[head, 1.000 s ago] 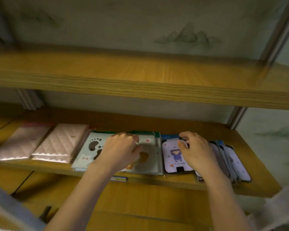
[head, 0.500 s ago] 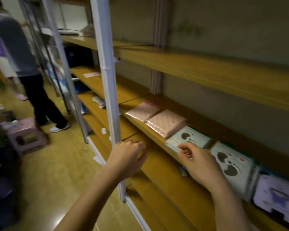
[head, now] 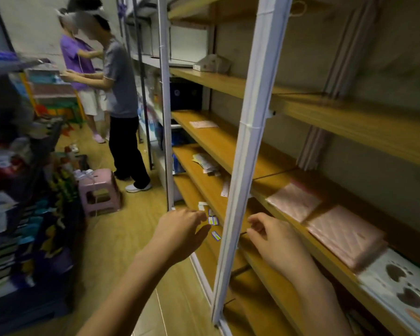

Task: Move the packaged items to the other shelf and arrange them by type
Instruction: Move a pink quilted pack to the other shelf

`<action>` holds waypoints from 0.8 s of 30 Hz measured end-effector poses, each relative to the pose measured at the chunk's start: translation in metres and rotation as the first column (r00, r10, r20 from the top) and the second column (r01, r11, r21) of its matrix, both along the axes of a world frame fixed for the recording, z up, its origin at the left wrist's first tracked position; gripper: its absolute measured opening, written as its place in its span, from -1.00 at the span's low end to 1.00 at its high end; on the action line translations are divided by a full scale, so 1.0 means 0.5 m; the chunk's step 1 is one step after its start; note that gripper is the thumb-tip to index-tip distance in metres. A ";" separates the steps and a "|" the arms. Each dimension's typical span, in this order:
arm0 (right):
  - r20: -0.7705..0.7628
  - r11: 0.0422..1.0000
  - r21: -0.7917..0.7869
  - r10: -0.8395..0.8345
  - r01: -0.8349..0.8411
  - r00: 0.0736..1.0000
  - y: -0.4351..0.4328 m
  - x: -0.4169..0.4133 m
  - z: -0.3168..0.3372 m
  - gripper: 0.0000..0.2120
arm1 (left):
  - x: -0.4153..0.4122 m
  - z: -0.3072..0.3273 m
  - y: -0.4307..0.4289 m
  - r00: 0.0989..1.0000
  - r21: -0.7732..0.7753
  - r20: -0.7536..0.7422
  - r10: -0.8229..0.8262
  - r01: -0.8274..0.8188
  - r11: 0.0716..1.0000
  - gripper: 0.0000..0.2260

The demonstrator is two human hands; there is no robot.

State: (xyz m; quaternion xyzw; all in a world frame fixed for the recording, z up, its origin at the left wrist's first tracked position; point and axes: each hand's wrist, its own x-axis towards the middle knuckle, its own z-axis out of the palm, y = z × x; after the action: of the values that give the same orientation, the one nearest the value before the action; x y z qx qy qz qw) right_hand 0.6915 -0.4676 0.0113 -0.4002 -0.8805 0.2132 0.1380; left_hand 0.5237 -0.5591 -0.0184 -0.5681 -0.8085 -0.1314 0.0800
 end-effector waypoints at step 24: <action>0.034 0.998 -0.019 -0.060 0.060 0.998 0.224 -0.650 -0.004 -0.68 | -0.643 0.014 0.190 0.995 -0.020 -0.064 -0.073 0.072 0.997 -0.74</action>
State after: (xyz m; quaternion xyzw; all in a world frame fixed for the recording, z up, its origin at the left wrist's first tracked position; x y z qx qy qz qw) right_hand 0.3664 -0.3557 0.0095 -0.4313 -0.8681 0.2109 0.1257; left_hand 0.2021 -0.4642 -0.0113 -0.6018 -0.7854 -0.1087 0.0960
